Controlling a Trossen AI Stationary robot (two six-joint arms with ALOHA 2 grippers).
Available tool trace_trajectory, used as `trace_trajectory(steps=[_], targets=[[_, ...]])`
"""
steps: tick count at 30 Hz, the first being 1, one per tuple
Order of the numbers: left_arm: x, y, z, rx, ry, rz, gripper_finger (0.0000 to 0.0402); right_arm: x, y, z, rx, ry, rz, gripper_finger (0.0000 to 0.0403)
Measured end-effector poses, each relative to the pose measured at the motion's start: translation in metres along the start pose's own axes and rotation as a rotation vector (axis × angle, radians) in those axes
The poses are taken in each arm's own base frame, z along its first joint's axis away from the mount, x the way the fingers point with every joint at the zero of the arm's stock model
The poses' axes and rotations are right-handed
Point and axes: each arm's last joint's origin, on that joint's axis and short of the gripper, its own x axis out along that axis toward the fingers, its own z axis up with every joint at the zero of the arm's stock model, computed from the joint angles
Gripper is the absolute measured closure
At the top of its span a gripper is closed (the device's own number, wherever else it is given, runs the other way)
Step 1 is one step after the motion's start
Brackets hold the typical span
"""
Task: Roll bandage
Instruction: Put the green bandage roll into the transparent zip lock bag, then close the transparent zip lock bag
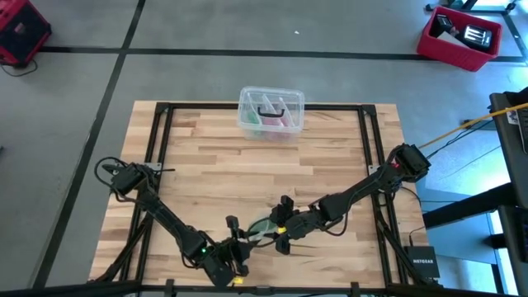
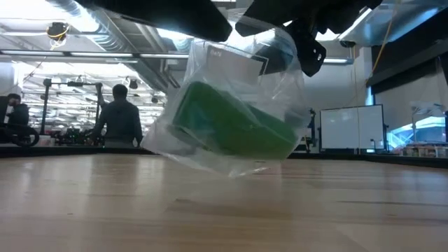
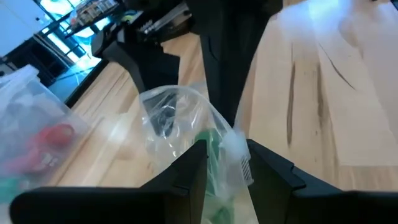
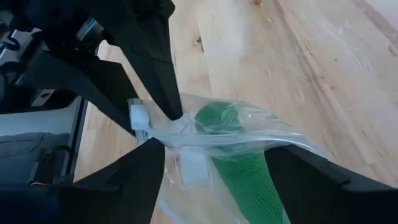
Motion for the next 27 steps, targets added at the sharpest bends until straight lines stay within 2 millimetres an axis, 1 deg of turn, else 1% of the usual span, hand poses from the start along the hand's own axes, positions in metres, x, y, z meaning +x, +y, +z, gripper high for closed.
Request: trace_trajectory(steps=[3,6,8,10,12,15,18,21,23,25,27], targets=[[0.0,0.0,-0.002,-0.01,0.009,0.002,0.0308,0.0,0.001,0.001,0.003,-0.009,0.004,0.0127],[0.0,0.0,-0.002,-0.011,0.009,0.002,0.0323,0.0,0.001,0.002,0.004,-0.022,0.011,0.0127],[0.0,0.0,-0.002,-0.014,0.009,0.002,0.0342,0.0,0.002,0.002,-0.011,-0.023,0.013,0.0127],[0.0,0.0,-0.001,-0.024,0.006,0.001,0.0368,-0.001,0.002,0.002,-0.022,-0.014,0.024,0.0127],[-0.002,-0.001,-0.001,-0.027,0.002,-0.004,0.0388,-0.007,0.004,0.005,-0.022,0.012,0.08,0.0127],[-0.006,-0.003,-0.002,-0.066,-0.002,-0.013,0.0383,-0.023,0.009,0.011,-0.02,0.071,0.213,0.0127],[-0.011,-0.006,-0.002,-0.095,-0.006,-0.026,0.038,-0.042,0.01,0.014,-0.032,0.169,0.323,0.0127],[-0.017,-0.01,-0.003,-0.119,-0.011,-0.042,0.039,-0.064,0.006,0.017,-0.04,0.261,0.363,0.0127],[-0.02,-0.012,-0.003,-0.131,-0.017,-0.051,0.0392,-0.079,0.004,0.017,-0.07,0.28,0.334,0.0127],[-0.022,-0.013,-0.003,-0.144,-0.019,-0.055,0.0392,-0.088,0.003,0.013,-0.157,0.269,0.238,0.0127],[-0.024,-0.013,-0.003,-0.163,-0.023,-0.053,0.0388,-0.094,0.005,0.006,-0.266,0.234,0.129,0.0127]])
